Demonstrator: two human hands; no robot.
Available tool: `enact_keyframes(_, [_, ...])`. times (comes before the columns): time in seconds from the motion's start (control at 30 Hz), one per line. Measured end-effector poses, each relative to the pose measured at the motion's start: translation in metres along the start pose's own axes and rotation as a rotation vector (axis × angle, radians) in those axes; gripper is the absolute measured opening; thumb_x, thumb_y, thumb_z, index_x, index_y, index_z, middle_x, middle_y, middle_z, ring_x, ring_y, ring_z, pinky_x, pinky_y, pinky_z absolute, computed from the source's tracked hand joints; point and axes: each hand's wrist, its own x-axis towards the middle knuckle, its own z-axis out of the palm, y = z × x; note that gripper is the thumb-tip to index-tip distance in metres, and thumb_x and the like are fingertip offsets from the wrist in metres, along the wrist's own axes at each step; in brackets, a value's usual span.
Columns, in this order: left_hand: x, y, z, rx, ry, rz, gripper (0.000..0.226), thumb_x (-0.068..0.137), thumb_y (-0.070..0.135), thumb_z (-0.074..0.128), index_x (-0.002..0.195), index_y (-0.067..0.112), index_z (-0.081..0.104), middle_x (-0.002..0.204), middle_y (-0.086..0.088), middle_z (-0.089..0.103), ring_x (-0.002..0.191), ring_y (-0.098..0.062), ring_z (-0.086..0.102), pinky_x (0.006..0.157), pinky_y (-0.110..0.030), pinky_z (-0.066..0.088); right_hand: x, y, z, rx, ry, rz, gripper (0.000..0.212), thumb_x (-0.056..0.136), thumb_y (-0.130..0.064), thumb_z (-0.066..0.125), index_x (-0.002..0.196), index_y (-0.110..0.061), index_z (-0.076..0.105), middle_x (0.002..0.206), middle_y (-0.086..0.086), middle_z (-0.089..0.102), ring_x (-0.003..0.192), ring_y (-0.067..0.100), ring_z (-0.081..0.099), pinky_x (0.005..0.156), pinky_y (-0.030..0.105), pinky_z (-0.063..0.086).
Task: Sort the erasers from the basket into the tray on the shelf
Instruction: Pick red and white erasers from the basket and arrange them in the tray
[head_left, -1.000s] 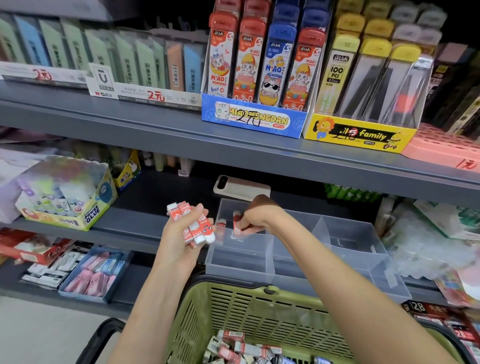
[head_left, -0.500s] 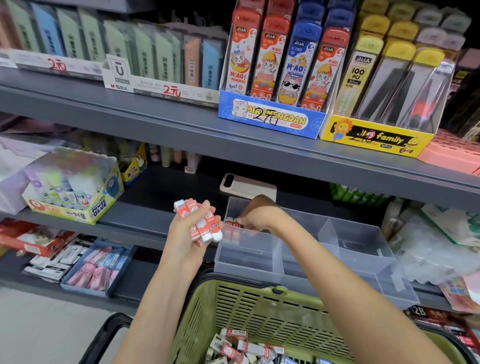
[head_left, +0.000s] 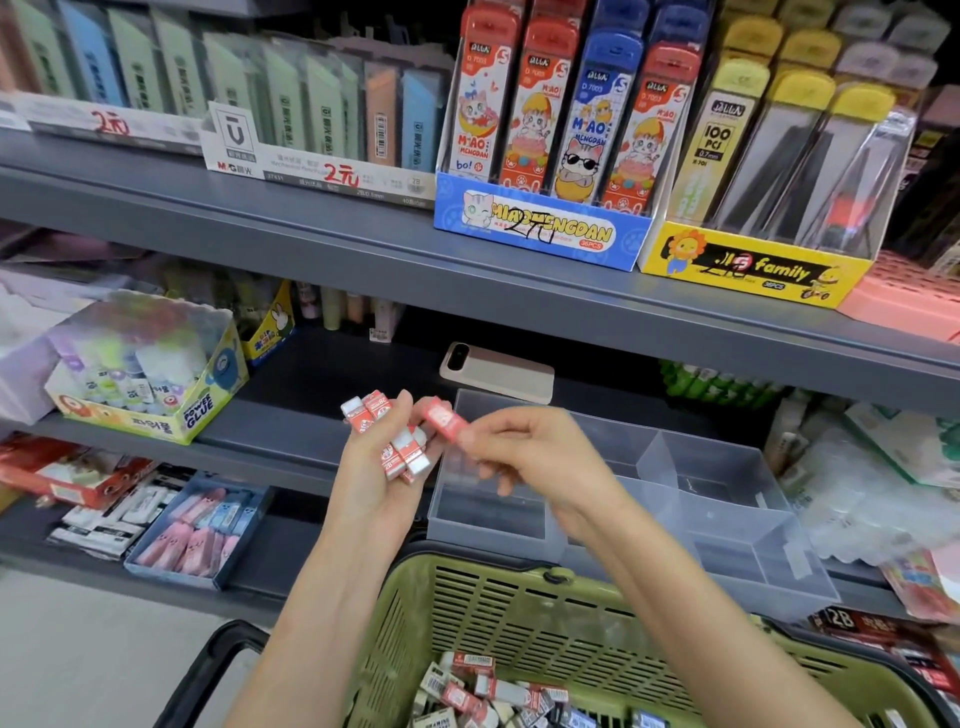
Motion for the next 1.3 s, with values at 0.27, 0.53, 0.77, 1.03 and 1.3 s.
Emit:
enact_keyframes(0.27, [0.001, 0.000, -0.003, -0.015, 0.073, -0.008, 0.042, 0.065, 0.015, 0.073, 0.104, 0.008, 0.057, 0.078, -0.009, 0.074, 0.084, -0.024, 0.073, 0.067, -0.035, 0.059, 0.040, 0.000, -0.049, -0.612, 0.091, 0.008, 0.013, 0.085, -0.002, 0.061, 0.090, -0.004, 0.072, 0.092, 0.007, 0.070, 0.072, 0.016, 0.064, 0.067, 0.023, 0.056])
enact_keyframes(0.53, [0.002, -0.001, -0.004, 0.009, 0.075, -0.008, 0.037, 0.064, 0.015, 0.073, 0.097, 0.008, 0.058, 0.074, -0.007, 0.072, 0.076, -0.020, 0.072, 0.066, -0.034, 0.059, 0.072, 0.012, -0.027, -0.819, -0.060, 0.149, 0.014, 0.087, -0.007, 0.062, 0.096, 0.003, 0.065, 0.093, 0.016, 0.071, 0.085, 0.027, 0.071, 0.083, 0.029, 0.051])
enact_keyframes(0.77, [0.000, -0.001, -0.001, 0.023, 0.072, -0.052, 0.033, 0.065, 0.018, 0.073, 0.093, 0.008, 0.060, 0.073, -0.009, 0.071, 0.070, -0.018, 0.071, 0.057, -0.027, 0.056, 0.091, 0.029, -0.009, -1.169, 0.065, 0.184, 0.026, 0.085, -0.016, 0.062, 0.108, -0.003, 0.066, 0.096, 0.015, 0.061, 0.088, 0.027, 0.059, 0.071, 0.023, 0.042])
enact_keyframes(1.03, [-0.001, 0.000, 0.003, 0.133, 0.015, -0.123, 0.050, 0.068, 0.058, 0.061, 0.087, 0.011, 0.059, 0.060, -0.001, 0.057, 0.047, -0.008, 0.054, 0.038, -0.018, 0.043, 0.046, -0.005, -0.003, -0.509, 0.044, -0.214, 0.014, 0.089, -0.029, 0.060, 0.093, -0.022, 0.071, 0.064, -0.012, 0.061, 0.060, -0.002, 0.056, 0.061, 0.017, 0.045])
enact_keyframes(1.3, [-0.008, -0.003, 0.011, 0.286, 0.025, -0.064, 0.070, 0.071, 0.065, 0.048, 0.106, 0.006, 0.063, 0.089, -0.013, 0.073, 0.072, -0.019, 0.072, 0.047, -0.024, 0.054, 0.013, -0.015, 0.014, -0.365, -0.120, -0.300, 0.025, 0.074, -0.014, 0.078, 0.094, -0.022, 0.063, 0.075, -0.004, 0.056, 0.060, 0.006, 0.050, 0.060, 0.026, 0.047])
